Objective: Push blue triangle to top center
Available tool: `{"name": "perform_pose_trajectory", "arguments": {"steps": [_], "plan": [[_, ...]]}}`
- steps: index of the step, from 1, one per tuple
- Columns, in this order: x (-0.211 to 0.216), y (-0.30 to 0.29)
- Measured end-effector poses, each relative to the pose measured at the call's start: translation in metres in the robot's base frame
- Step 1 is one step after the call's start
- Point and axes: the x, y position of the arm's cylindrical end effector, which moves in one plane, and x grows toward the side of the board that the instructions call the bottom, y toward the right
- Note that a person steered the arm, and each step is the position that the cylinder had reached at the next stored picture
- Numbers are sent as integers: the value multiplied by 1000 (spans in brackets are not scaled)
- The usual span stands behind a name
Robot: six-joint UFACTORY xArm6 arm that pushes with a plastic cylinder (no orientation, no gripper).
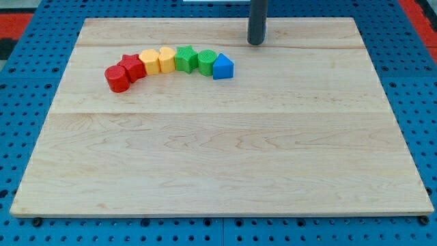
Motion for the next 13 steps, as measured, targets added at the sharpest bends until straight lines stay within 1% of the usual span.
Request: {"name": "perform_pose_trajectory", "arguments": {"steps": [1,2,3,4,5,6,8,10,13], "plan": [[43,0],[92,-12],[113,-60],[99,-69],[82,-49],[81,-27],[82,-53],[55,-58],[48,-81]]}}
